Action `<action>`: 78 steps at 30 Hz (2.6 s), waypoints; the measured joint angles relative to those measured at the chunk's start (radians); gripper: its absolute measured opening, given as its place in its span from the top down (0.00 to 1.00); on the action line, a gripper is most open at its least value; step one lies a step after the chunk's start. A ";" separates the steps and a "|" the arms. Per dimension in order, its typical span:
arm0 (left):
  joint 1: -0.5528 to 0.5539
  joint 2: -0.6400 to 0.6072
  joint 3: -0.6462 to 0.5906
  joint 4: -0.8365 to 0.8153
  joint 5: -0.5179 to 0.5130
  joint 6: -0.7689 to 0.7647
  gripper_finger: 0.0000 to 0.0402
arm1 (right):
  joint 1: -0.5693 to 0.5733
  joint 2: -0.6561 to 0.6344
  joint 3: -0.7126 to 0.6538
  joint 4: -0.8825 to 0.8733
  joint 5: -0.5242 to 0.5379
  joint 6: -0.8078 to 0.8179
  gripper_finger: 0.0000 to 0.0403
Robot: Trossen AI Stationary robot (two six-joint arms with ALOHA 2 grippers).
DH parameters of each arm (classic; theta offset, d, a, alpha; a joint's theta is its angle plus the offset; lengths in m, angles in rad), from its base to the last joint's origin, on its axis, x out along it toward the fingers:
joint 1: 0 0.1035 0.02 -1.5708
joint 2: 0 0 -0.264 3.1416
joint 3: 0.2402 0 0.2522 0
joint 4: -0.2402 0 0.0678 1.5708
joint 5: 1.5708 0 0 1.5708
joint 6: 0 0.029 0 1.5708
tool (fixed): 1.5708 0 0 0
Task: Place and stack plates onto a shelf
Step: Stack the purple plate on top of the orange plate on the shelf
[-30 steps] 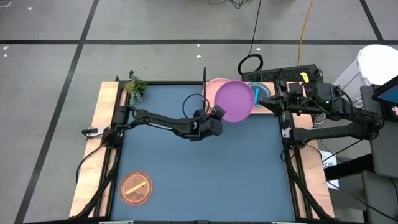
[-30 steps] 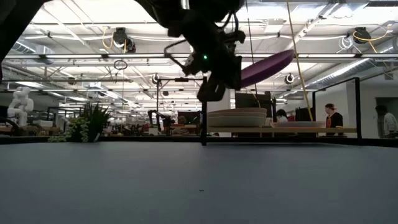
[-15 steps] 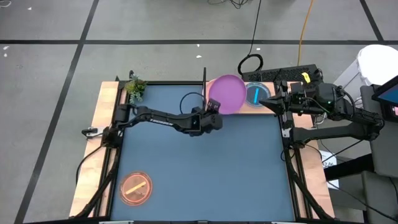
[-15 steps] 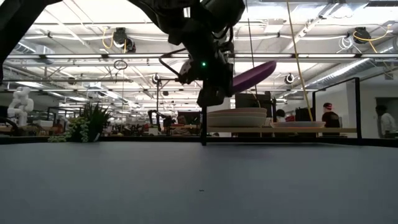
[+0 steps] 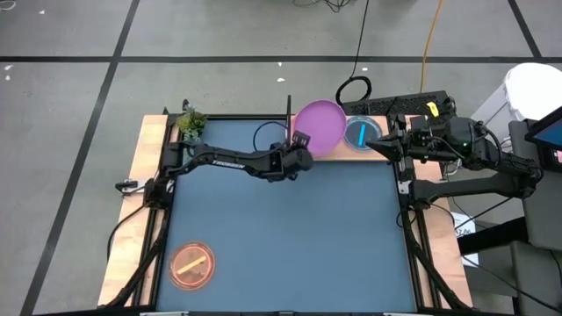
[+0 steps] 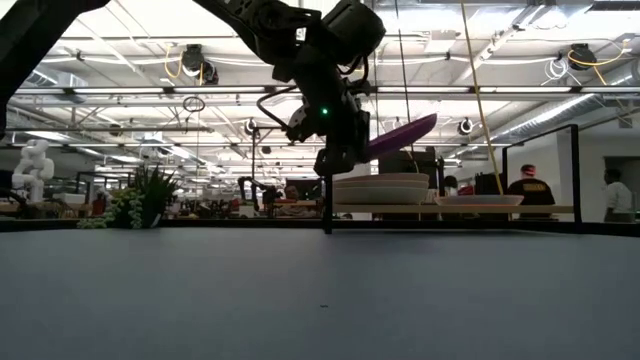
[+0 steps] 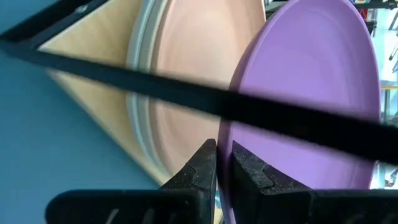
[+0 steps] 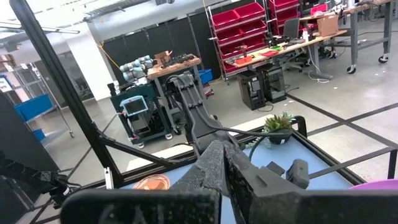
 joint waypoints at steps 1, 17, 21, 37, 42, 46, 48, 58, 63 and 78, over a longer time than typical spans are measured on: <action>0.003 0.000 0.000 -0.002 0.000 0.001 0.92 | 0.000 0.000 0.000 0.000 0.000 0.000 1.00; 0.015 0.000 0.000 0.002 0.057 0.004 0.92 | 0.000 0.000 0.000 0.000 -0.001 0.029 1.00; 0.015 0.000 0.000 -0.001 0.057 0.011 0.92 | 0.000 0.000 0.000 0.000 -0.012 0.035 1.00; 0.018 0.000 0.000 0.025 0.068 0.027 0.92 | 0.000 0.000 0.000 0.000 -0.031 0.035 1.00; 0.018 0.000 0.000 0.022 0.072 0.065 0.92 | 0.000 0.000 0.000 0.000 -0.032 0.035 1.00; 0.018 0.000 -0.001 0.010 0.083 0.076 0.92 | 0.000 0.000 0.000 0.000 -0.033 0.034 1.00; 0.018 0.000 -0.001 0.011 0.082 0.076 0.92 | 0.000 0.000 0.000 0.000 -0.050 0.033 1.00; 0.028 -0.001 -0.001 -0.009 0.107 0.045 0.74 | 0.000 0.000 0.000 0.000 -0.054 0.031 1.00; 0.031 -0.001 -0.001 0.030 0.070 0.030 0.70 | 0.000 0.000 0.000 0.000 -0.054 0.043 1.00; 0.013 -0.001 -0.001 0.227 0.087 0.094 0.69 | 0.000 -0.001 0.000 -0.008 -0.055 0.045 1.00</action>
